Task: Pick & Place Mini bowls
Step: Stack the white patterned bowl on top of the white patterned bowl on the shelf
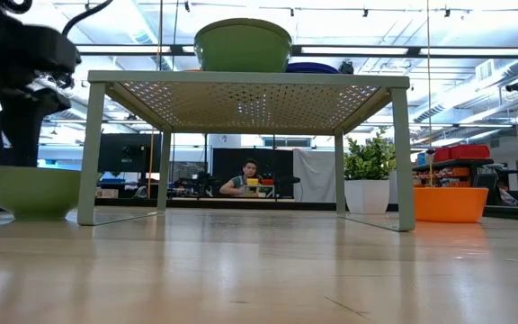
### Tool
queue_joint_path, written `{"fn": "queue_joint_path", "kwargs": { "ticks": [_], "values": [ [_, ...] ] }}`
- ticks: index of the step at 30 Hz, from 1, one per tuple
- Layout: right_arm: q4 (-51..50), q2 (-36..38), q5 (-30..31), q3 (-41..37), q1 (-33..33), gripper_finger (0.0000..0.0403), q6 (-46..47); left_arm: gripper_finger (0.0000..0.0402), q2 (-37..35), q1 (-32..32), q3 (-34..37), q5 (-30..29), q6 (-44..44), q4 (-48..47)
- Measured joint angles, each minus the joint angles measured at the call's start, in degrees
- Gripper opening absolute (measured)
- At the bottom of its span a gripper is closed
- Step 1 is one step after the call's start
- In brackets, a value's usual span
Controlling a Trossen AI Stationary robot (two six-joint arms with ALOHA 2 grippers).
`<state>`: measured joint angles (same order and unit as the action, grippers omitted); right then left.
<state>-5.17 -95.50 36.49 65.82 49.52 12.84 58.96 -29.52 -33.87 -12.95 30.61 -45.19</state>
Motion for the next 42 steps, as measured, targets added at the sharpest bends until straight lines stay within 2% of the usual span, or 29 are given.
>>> {"fn": "queue_joint_path", "kwargs": {
  "ticks": [12,19,28,33,37,42],
  "values": [
    [-0.01,0.00,0.04,0.00,0.00,0.0006,-0.02,0.0149,9.36,-1.00,0.00,-1.28,10.72,0.02],
    [-0.02,0.00,0.06,0.00,0.00,0.0006,-0.02,0.0111,9.22,-1.00,0.00,-1.84,12.94,0.76],
    [-0.04,0.00,0.07,0.00,0.00,0.0006,-0.04,0.0082,9.22,-1.00,0.00,-2.16,14.21,1.30],
    [-0.04,-0.01,0.07,0.02,0.00,0.0006,-0.04,0.0041,9.21,-1.01,-0.44,-2.99,14.15,1.25],
    [-0.04,-0.02,0.07,0.02,0.00,0.0006,-0.07,0.0012,9.17,-2.28,-3.46,-4.83,14.22,-1.96],
    [-0.04,-0.02,0.07,0.02,0.00,0.0006,-0.07,0.0013,9.25,-4.98,-8.88,-5.85,15.01,-5.27]
  ]
}}
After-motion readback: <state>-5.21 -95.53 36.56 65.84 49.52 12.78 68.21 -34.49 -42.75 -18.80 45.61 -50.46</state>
